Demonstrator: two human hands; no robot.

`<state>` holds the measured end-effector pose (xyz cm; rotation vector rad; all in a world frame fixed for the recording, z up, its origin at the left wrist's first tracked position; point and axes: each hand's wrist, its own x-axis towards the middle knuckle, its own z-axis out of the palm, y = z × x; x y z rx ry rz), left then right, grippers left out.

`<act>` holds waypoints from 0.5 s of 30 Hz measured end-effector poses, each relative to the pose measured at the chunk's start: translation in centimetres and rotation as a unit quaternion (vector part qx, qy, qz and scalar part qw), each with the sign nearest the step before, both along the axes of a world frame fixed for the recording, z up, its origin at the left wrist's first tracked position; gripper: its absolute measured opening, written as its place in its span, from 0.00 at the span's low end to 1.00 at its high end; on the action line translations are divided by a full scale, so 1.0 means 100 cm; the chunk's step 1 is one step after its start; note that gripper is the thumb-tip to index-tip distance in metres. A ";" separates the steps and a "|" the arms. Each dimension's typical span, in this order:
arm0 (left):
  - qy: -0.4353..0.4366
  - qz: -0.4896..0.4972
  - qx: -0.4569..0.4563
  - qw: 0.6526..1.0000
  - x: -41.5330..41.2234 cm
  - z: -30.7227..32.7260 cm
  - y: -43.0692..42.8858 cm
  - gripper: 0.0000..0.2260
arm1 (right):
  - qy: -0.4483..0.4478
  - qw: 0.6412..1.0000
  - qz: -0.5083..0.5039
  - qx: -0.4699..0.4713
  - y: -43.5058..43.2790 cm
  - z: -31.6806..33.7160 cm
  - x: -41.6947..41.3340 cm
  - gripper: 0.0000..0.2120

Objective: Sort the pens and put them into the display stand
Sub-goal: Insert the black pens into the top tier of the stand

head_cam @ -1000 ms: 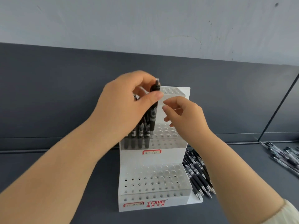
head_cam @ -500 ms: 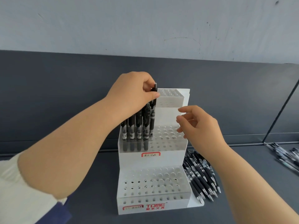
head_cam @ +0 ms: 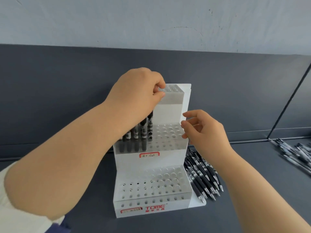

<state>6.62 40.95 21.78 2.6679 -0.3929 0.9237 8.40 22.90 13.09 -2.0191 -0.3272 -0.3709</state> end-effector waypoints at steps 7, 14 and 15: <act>-0.017 -0.098 0.046 0.994 -0.006 -0.061 -0.078 0.03 | 0.024 0.999 -0.029 0.029 -0.048 -0.024 0.012 0.05; 0.139 -0.049 0.043 0.988 0.002 -0.134 -0.139 0.08 | 0.165 0.979 -0.040 -0.112 -0.112 -0.086 0.043 0.03; 0.162 -0.031 0.042 0.985 0.002 -0.143 -0.145 0.08 | 0.197 0.970 -0.029 -0.140 -0.119 -0.096 0.046 0.04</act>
